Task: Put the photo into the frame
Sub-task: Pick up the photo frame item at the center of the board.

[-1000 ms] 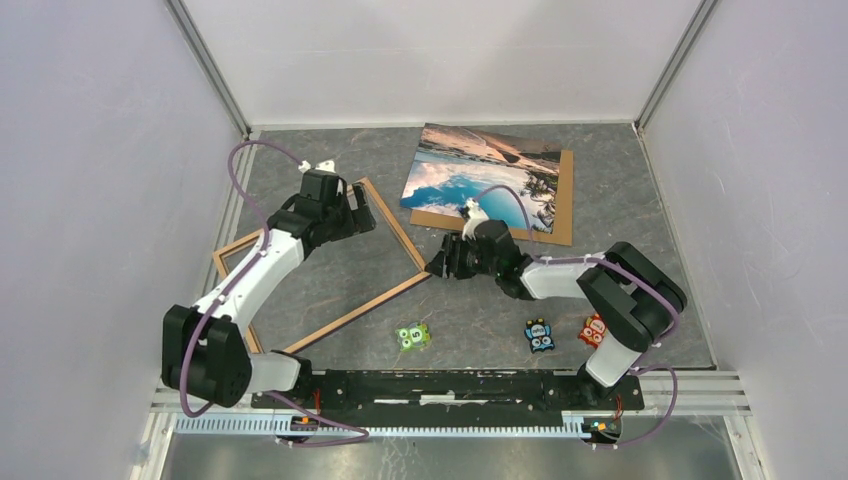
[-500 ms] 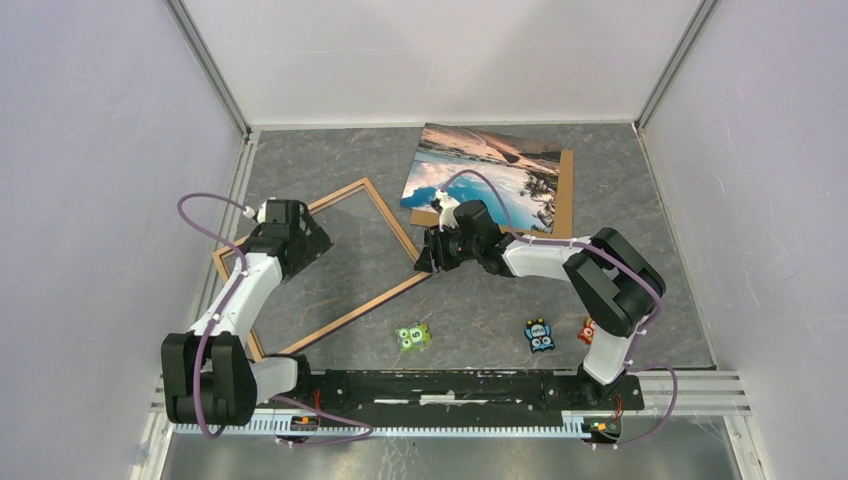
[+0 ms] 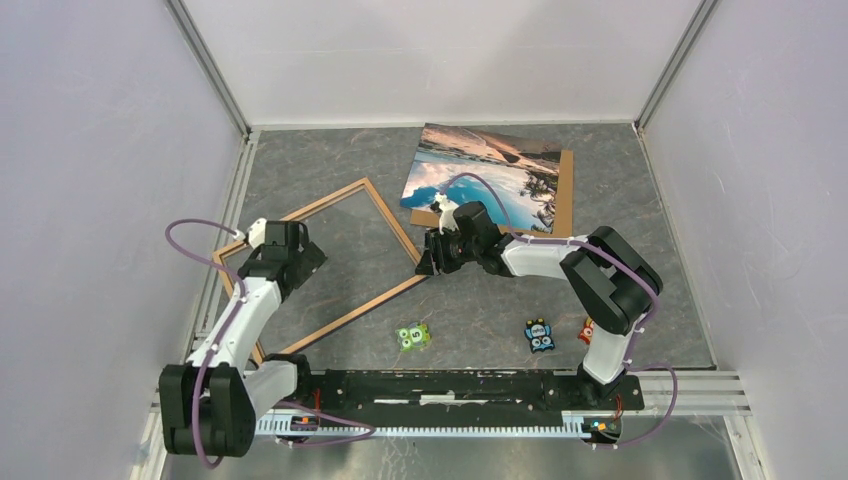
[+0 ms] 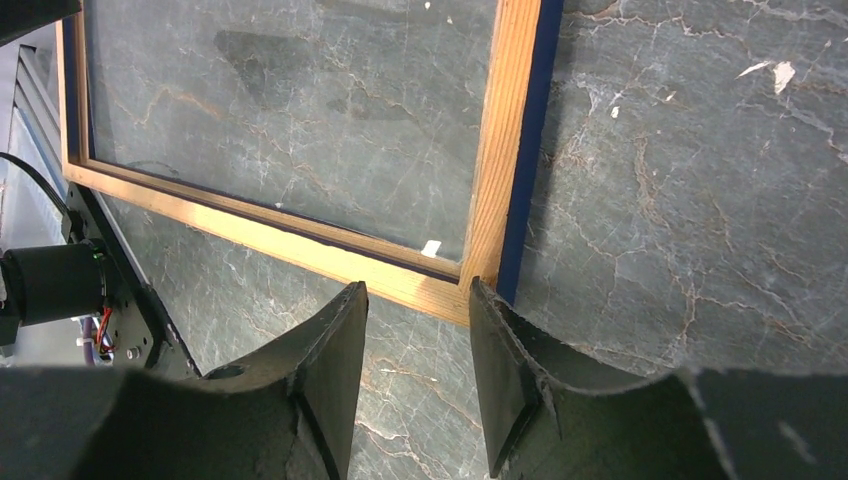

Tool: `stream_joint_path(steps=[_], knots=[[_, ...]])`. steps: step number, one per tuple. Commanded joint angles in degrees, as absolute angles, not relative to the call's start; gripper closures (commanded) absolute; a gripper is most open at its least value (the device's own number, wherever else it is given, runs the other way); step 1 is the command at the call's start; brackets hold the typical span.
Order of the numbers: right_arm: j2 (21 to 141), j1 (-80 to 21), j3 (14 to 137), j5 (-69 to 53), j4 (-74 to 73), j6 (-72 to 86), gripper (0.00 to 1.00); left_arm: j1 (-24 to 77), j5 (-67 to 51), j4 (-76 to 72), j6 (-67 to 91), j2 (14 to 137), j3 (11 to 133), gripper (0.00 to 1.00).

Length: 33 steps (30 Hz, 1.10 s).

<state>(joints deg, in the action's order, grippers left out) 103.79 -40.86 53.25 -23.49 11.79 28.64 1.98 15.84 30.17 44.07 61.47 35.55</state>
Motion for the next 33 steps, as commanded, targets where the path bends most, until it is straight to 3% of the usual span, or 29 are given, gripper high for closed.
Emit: stream_joint_path(steps=[1, 7, 14, 33], knots=[[104.23, -41.1, 54.76, -23.9, 12.89, 28.95, 0.52, 1.71, 23.4, 31.84, 48.14, 57.69, 35.33, 0.0], [103.92, -41.04, 54.58, -23.72, 13.1, 29.35, 0.5, -2.14, 26.33, 34.17, 47.97, 55.67, 34.22, 0.0], [104.63, -41.12, 54.94, -24.59, 13.77, 30.29, 0.48, -6.18, 20.89, 31.94, 49.17, 57.29, 31.88, 0.0], [106.09, -41.74, 56.24, -23.87, 13.67, 31.08, 0.47, -7.12, 17.7, 29.62, 50.97, 60.94, 29.17, 0.0]])
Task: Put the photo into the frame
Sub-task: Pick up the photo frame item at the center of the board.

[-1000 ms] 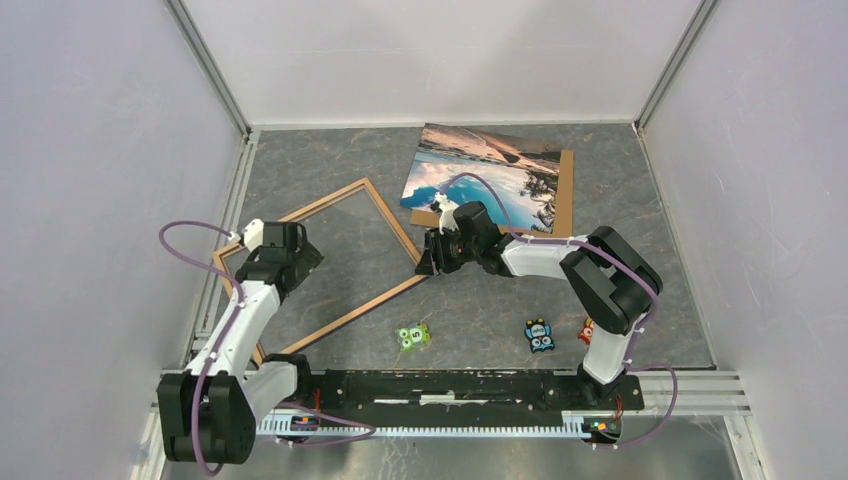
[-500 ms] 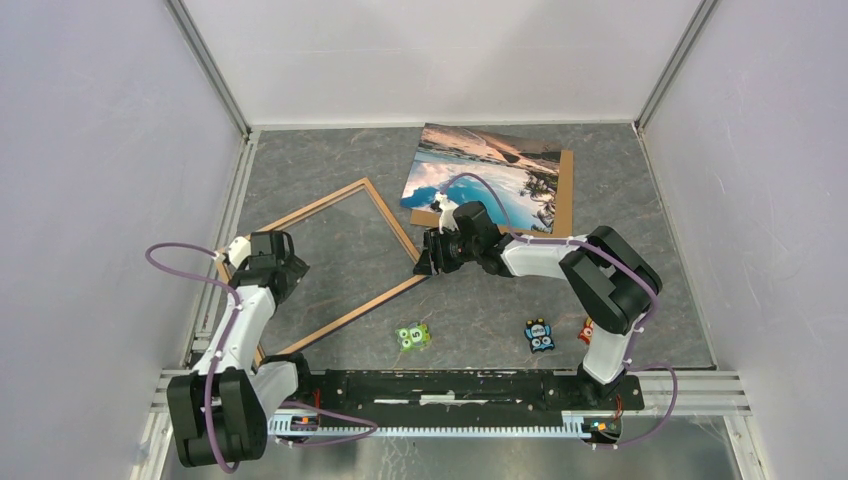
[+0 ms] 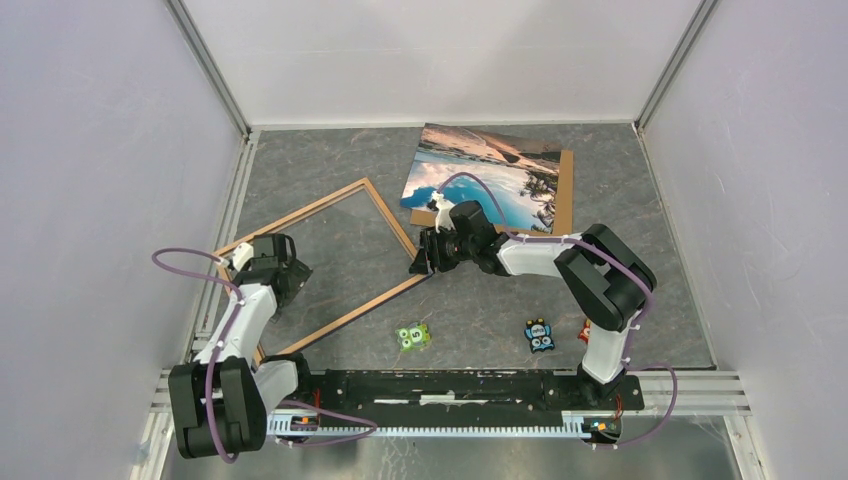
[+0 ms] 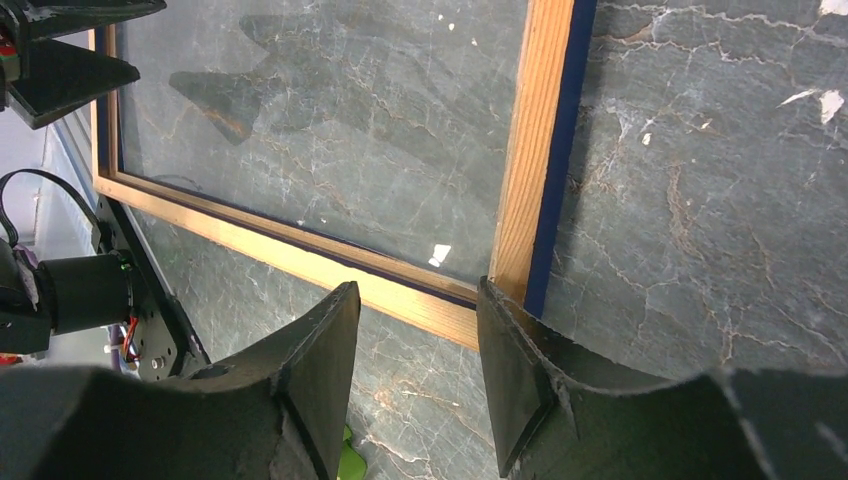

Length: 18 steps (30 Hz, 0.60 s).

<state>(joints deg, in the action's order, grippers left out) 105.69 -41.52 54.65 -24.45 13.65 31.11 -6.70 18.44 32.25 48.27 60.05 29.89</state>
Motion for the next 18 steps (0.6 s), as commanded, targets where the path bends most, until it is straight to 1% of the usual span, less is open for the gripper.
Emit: stream_joint_path(steps=[1, 8, 14, 16, 18], knots=[[105.73, -41.65, 56.29, -23.42, 13.18, 30.85, 0.46, -7.16, 17.51, 29.43, 50.98, 61.23, 29.17, 0.0], [102.75, -40.77, 56.45, -18.89, 9.85, 27.45, 0.43, -7.29, 15.73, 28.01, 50.8, 62.73, 29.5, 0.0], [102.13, -40.15, 56.47, -18.18, 8.74, 25.84, 0.42, -7.26, 7.99, 24.22, 47.09, 65.62, 29.78, 0.0], [102.29, -40.0, 56.51, -18.35, 8.87, 25.75, 0.41, -7.12, 11.01, 27.74, 46.56, 64.69, 31.8, 0.0], [102.9, -39.9, 56.9, -18.75, 8.85, 25.29, 0.38, -7.12, 17.45, 32.18, 47.46, 61.1, 32.93, 0.0]])
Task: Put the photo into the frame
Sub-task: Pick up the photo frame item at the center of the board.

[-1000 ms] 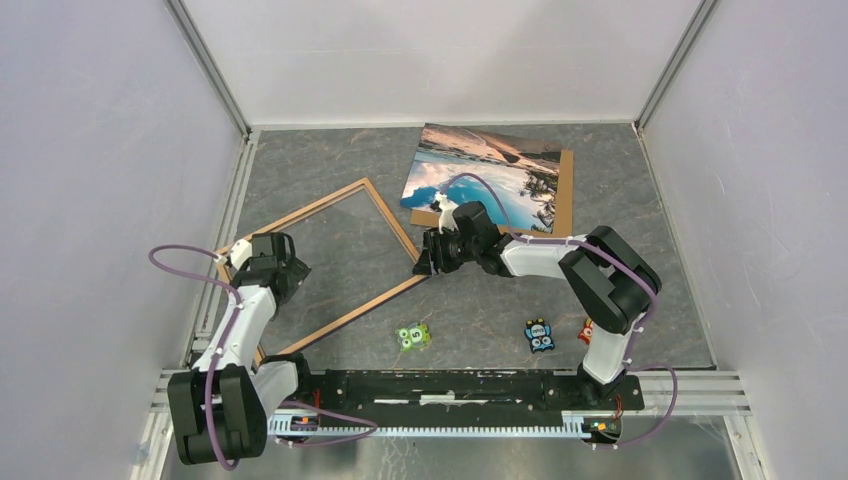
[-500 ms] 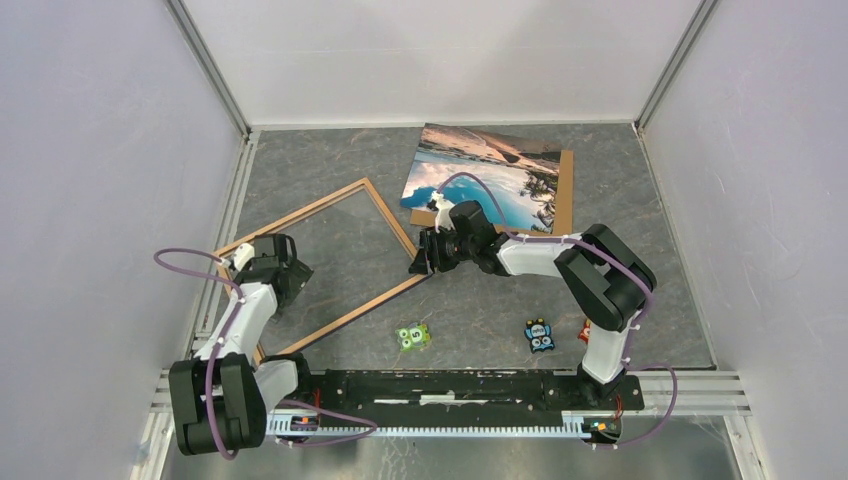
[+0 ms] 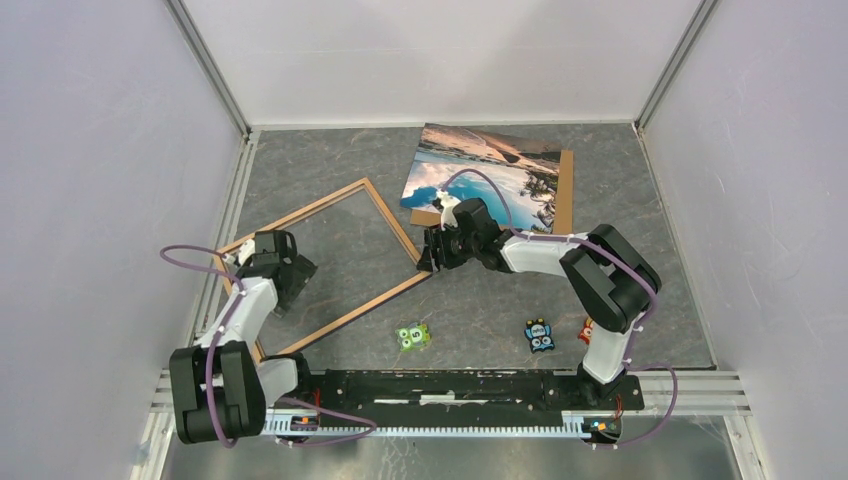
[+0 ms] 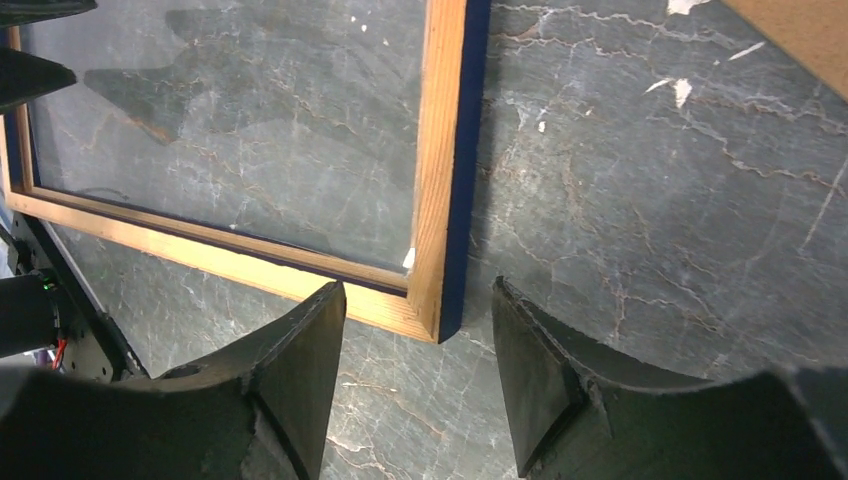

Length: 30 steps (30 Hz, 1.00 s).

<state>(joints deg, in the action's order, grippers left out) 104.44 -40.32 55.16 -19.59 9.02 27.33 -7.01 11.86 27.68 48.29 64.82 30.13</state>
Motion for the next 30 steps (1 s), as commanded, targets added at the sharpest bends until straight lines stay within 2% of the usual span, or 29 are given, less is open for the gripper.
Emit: stream_joint_path(steps=[1, 6, 11, 17, 24, 30], knots=[[103.37, -39.9, 57.31, -19.1, 8.79, 25.09, 0.36, -7.08, 21.14, 34.53, 48.76, 59.16, 33.34, 0.0], [105.33, -39.82, 59.85, -20.41, 7.13, 23.76, 0.25, -8.35, 30.79, 41.55, 54.02, 52.95, 34.56, 0.0], [107.25, -39.64, 62.43, -21.66, 5.1, 22.95, 0.15, -14.54, 25.86, 40.35, 56.43, 55.27, 32.23, 0.0], [108.12, -39.29, 61.97, -22.21, 4.9, 23.12, 0.12, -18.37, 26.06, 38.34, 56.5, 57.02, 30.2, 0.0], [109.0, -39.1, 62.74, -23.33, 5.3, 23.49, 0.02, -21.6, 22.44, 36.2, 57.57, 58.74, 27.94, 0.0], [110.19, -39.1, 63.5, -24.96, 5.95, 24.31, 0.02, -22.32, 22.03, 35.87, 58.09, 59.24, 27.35, 0.0]])
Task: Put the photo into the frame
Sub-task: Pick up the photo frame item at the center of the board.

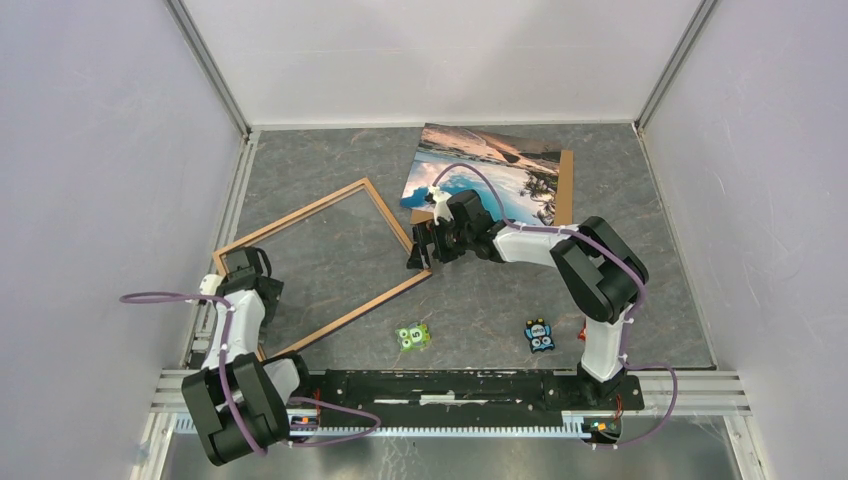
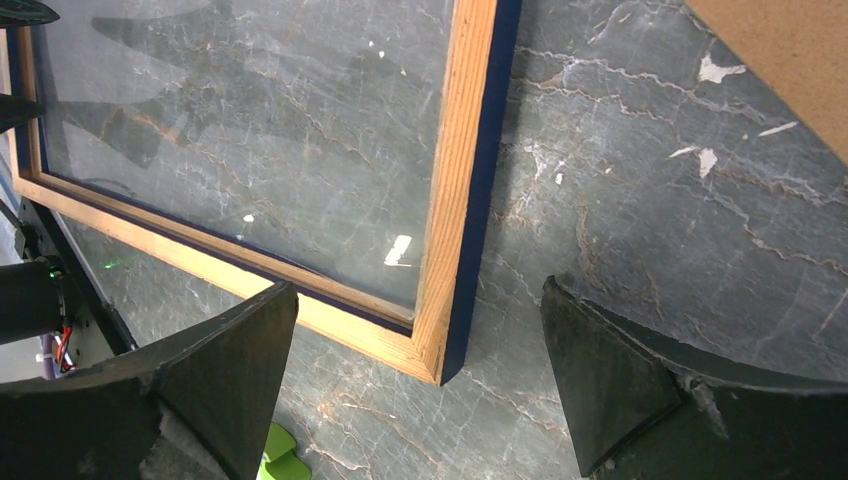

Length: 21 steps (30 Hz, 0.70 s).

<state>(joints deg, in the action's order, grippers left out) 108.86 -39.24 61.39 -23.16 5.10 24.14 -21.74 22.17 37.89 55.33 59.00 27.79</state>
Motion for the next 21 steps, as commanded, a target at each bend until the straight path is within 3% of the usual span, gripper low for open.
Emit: stream_joint_path(steps=[1, 21], knots=[[110.21, -39.11, 63.49, -25.22, 6.13, 24.48, 0.02, -22.34, 21.29, 35.38, 58.1, 59.39, 27.12, 0.0], [108.73, -39.85, 61.23, -31.47, 12.87, 29.67, 0.05, -22.21, 6.42, 27.19, 57.49, 67.9, 22.63, 0.0]])
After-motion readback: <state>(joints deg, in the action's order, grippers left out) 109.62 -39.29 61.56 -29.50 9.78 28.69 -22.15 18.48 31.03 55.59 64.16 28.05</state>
